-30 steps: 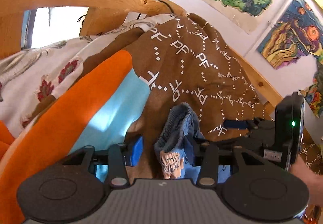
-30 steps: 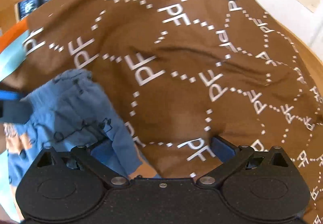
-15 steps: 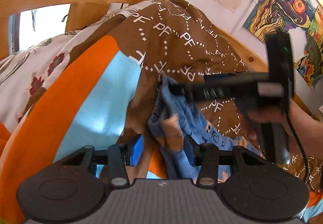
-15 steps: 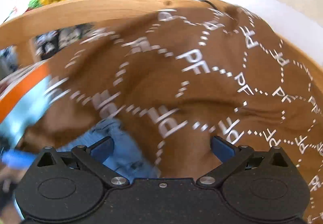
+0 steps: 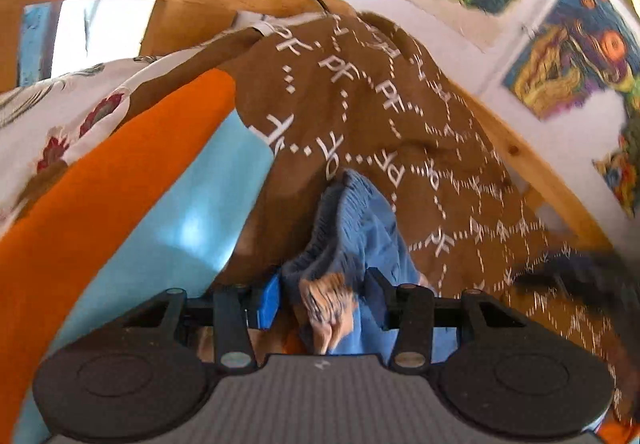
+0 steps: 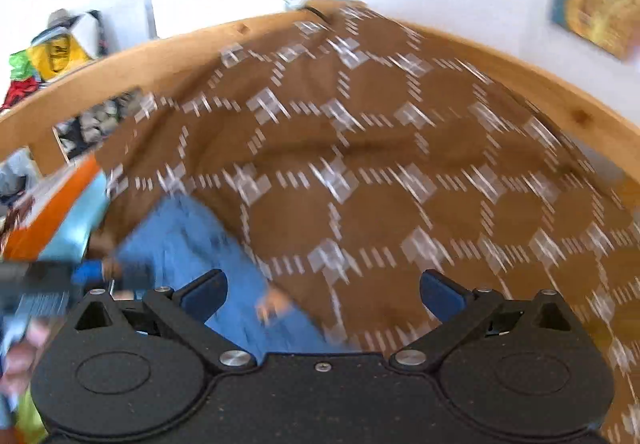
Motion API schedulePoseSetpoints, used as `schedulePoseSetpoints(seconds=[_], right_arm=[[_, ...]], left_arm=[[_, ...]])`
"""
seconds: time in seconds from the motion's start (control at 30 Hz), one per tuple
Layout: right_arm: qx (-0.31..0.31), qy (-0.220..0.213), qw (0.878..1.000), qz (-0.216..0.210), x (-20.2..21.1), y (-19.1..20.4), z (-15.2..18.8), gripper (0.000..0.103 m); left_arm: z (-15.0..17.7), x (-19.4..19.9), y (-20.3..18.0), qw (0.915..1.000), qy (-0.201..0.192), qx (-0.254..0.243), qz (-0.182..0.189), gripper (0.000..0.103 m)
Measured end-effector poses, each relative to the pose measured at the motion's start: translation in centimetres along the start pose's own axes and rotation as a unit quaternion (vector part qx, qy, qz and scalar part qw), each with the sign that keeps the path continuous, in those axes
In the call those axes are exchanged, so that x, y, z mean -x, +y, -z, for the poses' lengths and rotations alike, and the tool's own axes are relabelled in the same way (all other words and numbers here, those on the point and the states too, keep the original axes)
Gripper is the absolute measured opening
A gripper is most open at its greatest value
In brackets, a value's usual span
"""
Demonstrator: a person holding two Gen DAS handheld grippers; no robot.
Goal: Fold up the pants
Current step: 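Lift the folded blue pants with the left gripper and carry them across the bed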
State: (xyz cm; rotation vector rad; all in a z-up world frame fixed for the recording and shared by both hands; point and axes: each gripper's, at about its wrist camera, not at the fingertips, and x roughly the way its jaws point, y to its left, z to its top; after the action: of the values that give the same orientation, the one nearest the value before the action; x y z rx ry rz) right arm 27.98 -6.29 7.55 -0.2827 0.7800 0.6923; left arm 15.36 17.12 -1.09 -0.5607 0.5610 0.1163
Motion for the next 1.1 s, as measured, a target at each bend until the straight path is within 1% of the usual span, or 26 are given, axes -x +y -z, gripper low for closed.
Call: schedulePoseSetpoints(seconds=[0.07,0.17,0.23,0.3,0.37,0.4,0.47,0.5,0.57,0.63,0.7,0.73,0.8,0.83,0.93,1.0,1.1], right_arm=[[-0.016,0.008,1.000,0.025,2.0,-0.5,2.5,0.102],[-0.037,-0.024,0.997,0.065,4.6,-0.4,7.6,0.102],[-0.056,-0.035,0.990,0.121,5.7,-0.1,11.3,0.102],[-0.084,-0.030,0.982,0.164,5.9,0.4,14.6,0.102],[-0.105,-0.034,0.976,0.186,6.0,1.0,17.3,0.102],[-0.108,-0.032,0.975,0.190,5.8,1.5,18.4,0.102],[-0.096,-0.019,0.977,0.189,4.8,2.5,19.9,0.102],[-0.080,-0.021,0.978,0.191,4.6,3.1,20.6,0.102],[-0.047,-0.036,0.978,0.200,4.5,4.3,21.0,0.102],[-0.020,-0.056,0.975,0.212,4.6,5.1,20.9,0.102],[-0.009,-0.068,0.976,0.208,4.5,5.2,20.5,0.102],[-0.003,-0.067,0.977,0.203,4.1,5.3,20.5,0.102],[0.014,-0.052,0.979,0.199,2.9,5.2,20.5,0.102],[0.015,-0.052,0.979,0.198,2.5,5.2,20.6,0.102],[0.005,-0.063,0.978,0.199,3.0,5.0,20.3,0.102],[0.003,-0.073,0.977,0.202,3.5,5.0,20.3,0.102],[0.004,-0.087,0.976,0.202,4.5,4.9,20.5,0.102]], left_arm=[[0.5,-0.1,-0.3,0.9998,-0.015,-0.008,-0.008,0.050],[0.9,0.0,-0.8,0.9992,-0.025,-0.024,-0.018,0.049],[1.0,0.1,-0.6,0.9992,-0.030,-0.015,-0.022,0.045],[1.1,0.1,-0.6,0.9989,-0.034,-0.014,-0.030,0.037],[1.2,0.1,-0.9,0.9982,-0.039,-0.022,-0.040,0.033],[1.4,0.1,-1.2,0.9975,-0.042,-0.031,-0.048,0.028],[1.7,0.2,-1.7,0.9961,-0.046,-0.050,-0.057,0.020],[1.9,0.4,-2.0,0.9951,-0.050,-0.060,-0.060,0.020],[2.4,0.6,-2.6,0.9928,-0.060,-0.079,-0.068,0.019],[2.5,0.8,-2.8,0.9914,-0.065,-0.088,-0.072,0.019],[2.5,0.9,-2.8,0.9915,-0.064,-0.087,-0.072,0.018],[2.5,1.0,-2.8,0.9918,-0.063,-0.085,-0.071,0.018],[2.4,1.1,-2.9,0.9917,-0.065,-0.087,-0.070,0.018],[2.5,1.1,-3.0,0.9910,-0.067,-0.092,-0.071,0.018],[3.0,1.6,-4.1,0.9852,-0.082,-0.131,-0.074,0.017],[3.3,2.3,-5.3,0.9795,-0.095,-0.163,-0.071,0.017],[3.9,3.9,-7.4,0.9701,-0.112,-0.210,-0.048,0.017]])
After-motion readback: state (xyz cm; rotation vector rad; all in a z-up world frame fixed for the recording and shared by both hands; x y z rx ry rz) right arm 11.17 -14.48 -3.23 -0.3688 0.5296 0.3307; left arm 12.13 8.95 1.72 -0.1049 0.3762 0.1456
